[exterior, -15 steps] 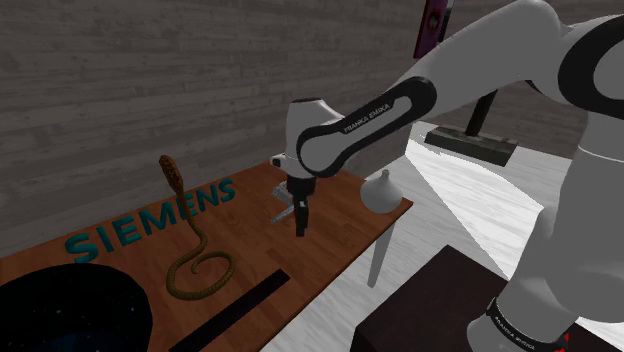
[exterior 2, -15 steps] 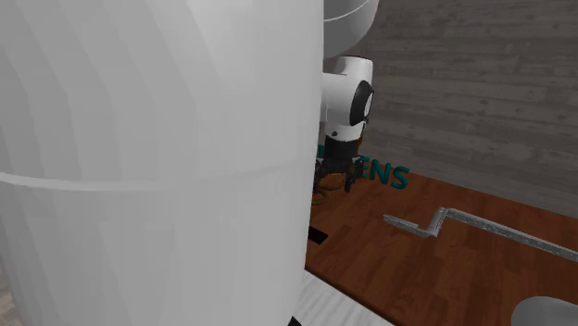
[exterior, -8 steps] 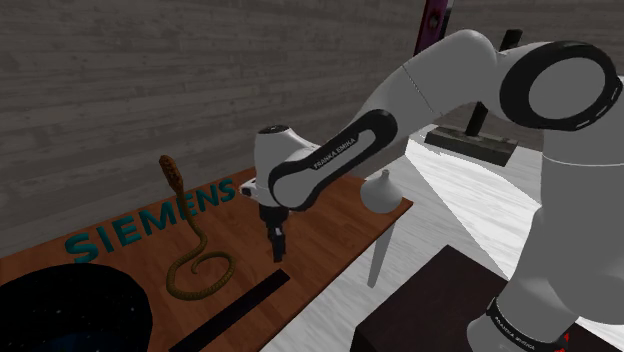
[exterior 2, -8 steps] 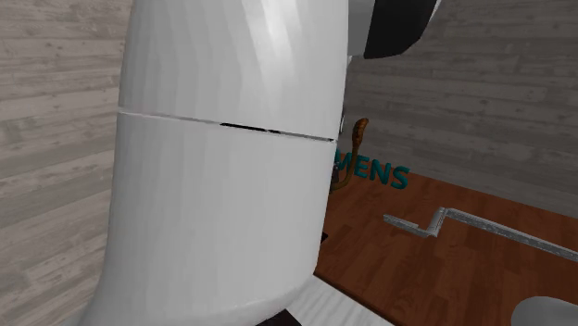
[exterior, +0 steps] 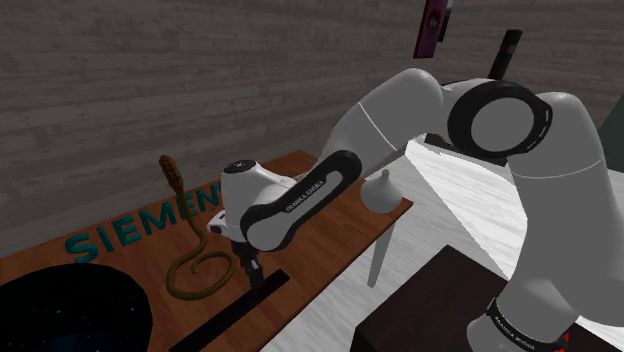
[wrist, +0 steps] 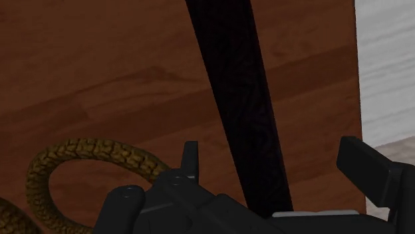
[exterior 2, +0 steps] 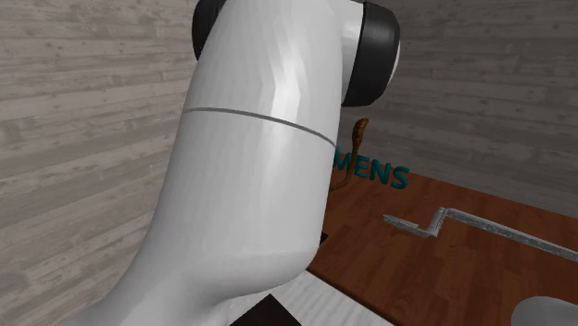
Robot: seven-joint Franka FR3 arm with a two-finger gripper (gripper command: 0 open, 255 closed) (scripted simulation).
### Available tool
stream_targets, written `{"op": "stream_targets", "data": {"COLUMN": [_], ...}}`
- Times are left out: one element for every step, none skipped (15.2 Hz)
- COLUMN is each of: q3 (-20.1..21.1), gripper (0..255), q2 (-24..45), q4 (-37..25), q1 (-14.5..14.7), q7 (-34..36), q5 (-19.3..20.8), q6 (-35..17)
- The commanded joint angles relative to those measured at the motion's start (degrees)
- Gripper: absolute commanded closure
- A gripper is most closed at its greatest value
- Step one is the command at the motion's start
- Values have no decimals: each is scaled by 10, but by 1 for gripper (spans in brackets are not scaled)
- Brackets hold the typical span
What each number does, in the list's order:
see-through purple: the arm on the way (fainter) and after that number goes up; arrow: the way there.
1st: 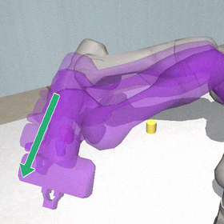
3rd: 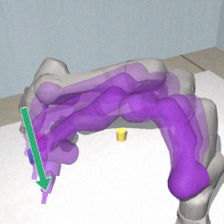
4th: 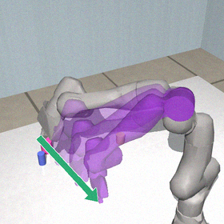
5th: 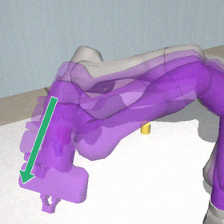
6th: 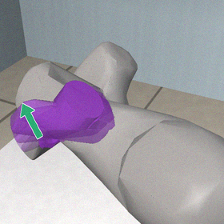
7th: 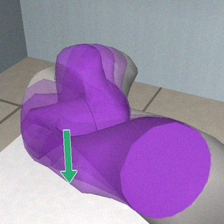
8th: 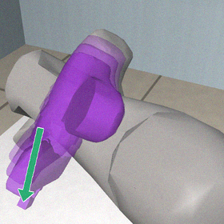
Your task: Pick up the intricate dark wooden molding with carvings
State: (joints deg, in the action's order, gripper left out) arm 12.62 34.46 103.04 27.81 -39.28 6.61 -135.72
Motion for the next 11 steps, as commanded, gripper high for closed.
{"op": "stream_targets", "data": {"q3": [2, 2, 2, 3, 1, 0, -1, -2, -3, -4, -6], "gripper": [0, 0, 0, 0, 0, 0, 0, 0, 0, 0, 0], "q2": [37, 54, 72, 84, 90, 96, 101, 107, 113, 119, 125], "q4": [-34, -50, -66, -77, -79, -80, -82, -83, -85, -87, -89], "q1": [19, 28, 36, 42, 43, 44, 45, 46, 47, 48, 49], "q7": [-5, -9, -13, -16, -16, -16, -15, -15, -14, -14, -13], "q5": [16, 24, 31, 36, 37, 38, 39, 40, 41, 42, 43], "q6": [-2, -2, -3, -3, -8, -12, -16, -21, -25, -29, -33]}}
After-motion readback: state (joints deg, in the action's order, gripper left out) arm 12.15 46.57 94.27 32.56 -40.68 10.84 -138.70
